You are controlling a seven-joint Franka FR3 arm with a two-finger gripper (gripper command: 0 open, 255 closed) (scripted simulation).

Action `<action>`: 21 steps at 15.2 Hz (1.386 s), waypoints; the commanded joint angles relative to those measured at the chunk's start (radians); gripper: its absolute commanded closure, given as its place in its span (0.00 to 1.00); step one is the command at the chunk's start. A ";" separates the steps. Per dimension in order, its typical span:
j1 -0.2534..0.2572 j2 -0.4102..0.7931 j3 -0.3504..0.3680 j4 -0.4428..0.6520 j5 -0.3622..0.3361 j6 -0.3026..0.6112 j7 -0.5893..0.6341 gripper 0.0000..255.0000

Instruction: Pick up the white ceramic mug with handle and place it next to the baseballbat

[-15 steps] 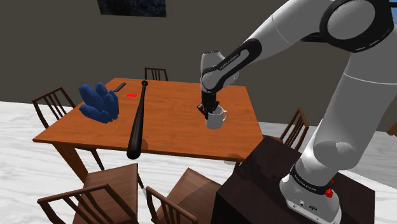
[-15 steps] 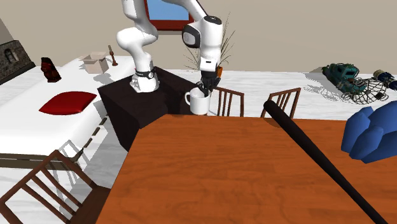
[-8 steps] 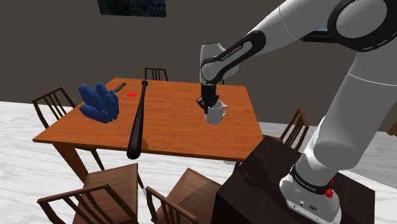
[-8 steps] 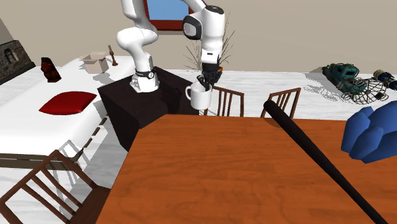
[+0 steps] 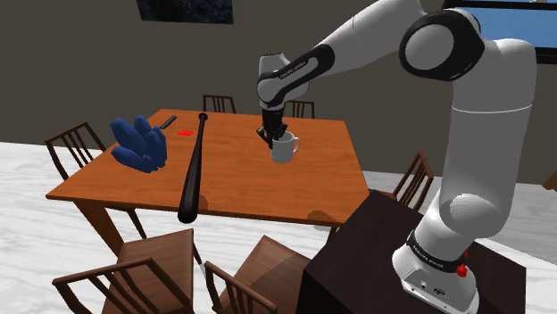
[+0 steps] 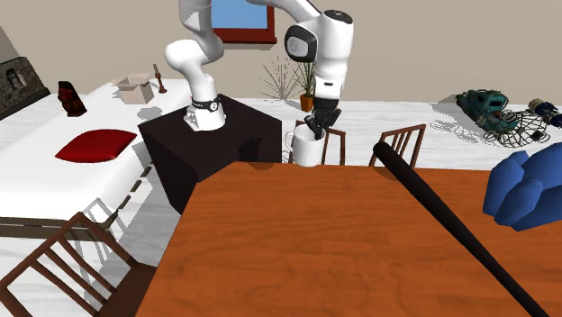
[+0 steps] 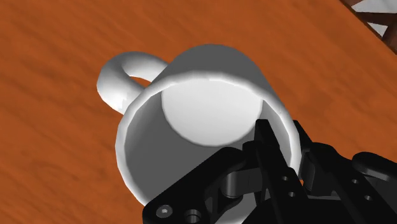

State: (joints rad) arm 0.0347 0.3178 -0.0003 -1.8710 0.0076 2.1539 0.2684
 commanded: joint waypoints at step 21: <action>-0.001 0.427 0.000 0.495 0.000 -0.068 -0.001 1.00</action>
State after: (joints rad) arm 0.0335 0.7398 -0.0005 -1.3734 0.0077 2.0780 0.2675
